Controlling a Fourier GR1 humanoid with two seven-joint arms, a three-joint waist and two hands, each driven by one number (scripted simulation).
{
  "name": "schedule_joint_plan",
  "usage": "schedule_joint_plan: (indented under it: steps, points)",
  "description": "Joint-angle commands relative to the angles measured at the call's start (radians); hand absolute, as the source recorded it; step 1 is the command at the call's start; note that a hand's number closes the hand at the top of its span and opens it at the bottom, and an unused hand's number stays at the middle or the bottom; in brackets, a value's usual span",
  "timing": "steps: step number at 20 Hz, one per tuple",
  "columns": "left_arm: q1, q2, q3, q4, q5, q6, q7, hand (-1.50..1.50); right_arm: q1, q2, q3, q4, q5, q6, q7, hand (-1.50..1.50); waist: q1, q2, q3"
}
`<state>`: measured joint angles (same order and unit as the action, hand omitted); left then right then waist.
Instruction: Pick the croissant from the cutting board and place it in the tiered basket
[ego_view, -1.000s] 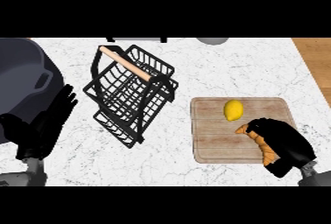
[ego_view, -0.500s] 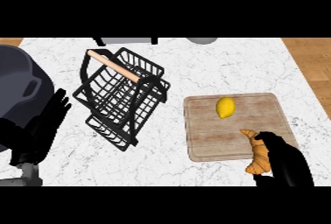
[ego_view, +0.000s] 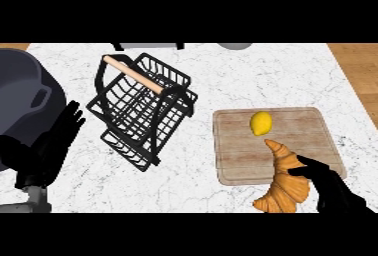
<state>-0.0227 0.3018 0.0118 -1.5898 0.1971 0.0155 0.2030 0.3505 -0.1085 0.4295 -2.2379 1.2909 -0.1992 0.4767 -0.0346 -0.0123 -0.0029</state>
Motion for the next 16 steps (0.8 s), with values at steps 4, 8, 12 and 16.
schedule_joint_plan:
  steps: [4,8,12,16]
  points:
    - [-0.007,-0.014,-0.006,0.063,-0.019,-0.035,-0.06,0.0,-0.076,0.105,0.314,-0.231,0.233,0.24,0.209,1.5,0.031,0.011,0.0]
    - [-0.072,-0.03,-0.013,0.046,-0.022,-0.008,0.025,0.0,-0.282,0.107,0.47,-0.143,0.263,0.294,0.435,1.5,0.037,0.012,0.001]
    - [-0.069,-0.02,-0.017,0.0,-0.01,-0.03,0.04,0.0,-0.539,0.106,0.448,0.0,0.166,0.307,0.616,1.5,0.061,0.015,0.0]
    - [-0.075,-0.033,-0.022,0.053,-0.034,-0.022,0.008,0.0,-0.761,0.107,0.404,0.103,0.053,0.317,0.767,1.5,0.071,0.017,-0.001]
